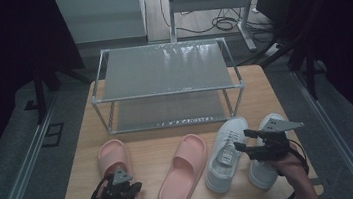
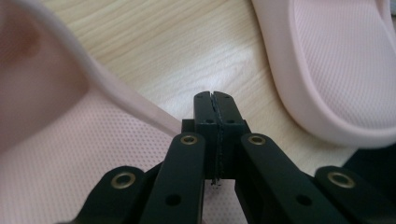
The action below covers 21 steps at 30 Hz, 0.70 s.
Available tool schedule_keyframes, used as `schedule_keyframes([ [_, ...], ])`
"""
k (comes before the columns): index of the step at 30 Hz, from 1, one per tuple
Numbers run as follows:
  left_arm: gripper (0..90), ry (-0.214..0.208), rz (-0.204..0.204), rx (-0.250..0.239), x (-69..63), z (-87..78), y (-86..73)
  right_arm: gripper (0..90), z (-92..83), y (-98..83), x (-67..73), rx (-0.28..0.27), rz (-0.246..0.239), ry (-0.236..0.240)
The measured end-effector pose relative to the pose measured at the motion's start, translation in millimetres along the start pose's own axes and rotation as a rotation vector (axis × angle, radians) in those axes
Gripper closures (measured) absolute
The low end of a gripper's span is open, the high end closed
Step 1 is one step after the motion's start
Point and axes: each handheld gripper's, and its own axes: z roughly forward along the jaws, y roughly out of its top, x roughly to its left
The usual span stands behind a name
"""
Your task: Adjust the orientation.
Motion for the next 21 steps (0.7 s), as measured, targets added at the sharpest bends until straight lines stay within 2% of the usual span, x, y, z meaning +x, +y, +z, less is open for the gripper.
schedule_keyframes([
  [8, 90.0, 0.013, -0.032, 0.011, 7.2, -16.1, -17.4, 35.4, -2.6, -0.6, -2.4, -0.001, 0.007, -0.007],
  [12, 90.0, 0.027, -0.060, 0.011, 14.0, -24.1, -26.1, 35.4, -2.9, -0.5, -1.6, -0.003, 0.007, -0.006],
  [18, 90.0, 0.060, -0.096, 0.008, 25.2, -34.8, -37.3, 35.4, -1.9, -1.4, -2.4, -0.001, 0.011, -0.006],
  [21, 90.0, 0.086, -0.126, 0.003, 33.3, -40.7, -43.4, 35.4, -3.7, -1.6, -4.8, -0.006, 0.018, -0.012],
])
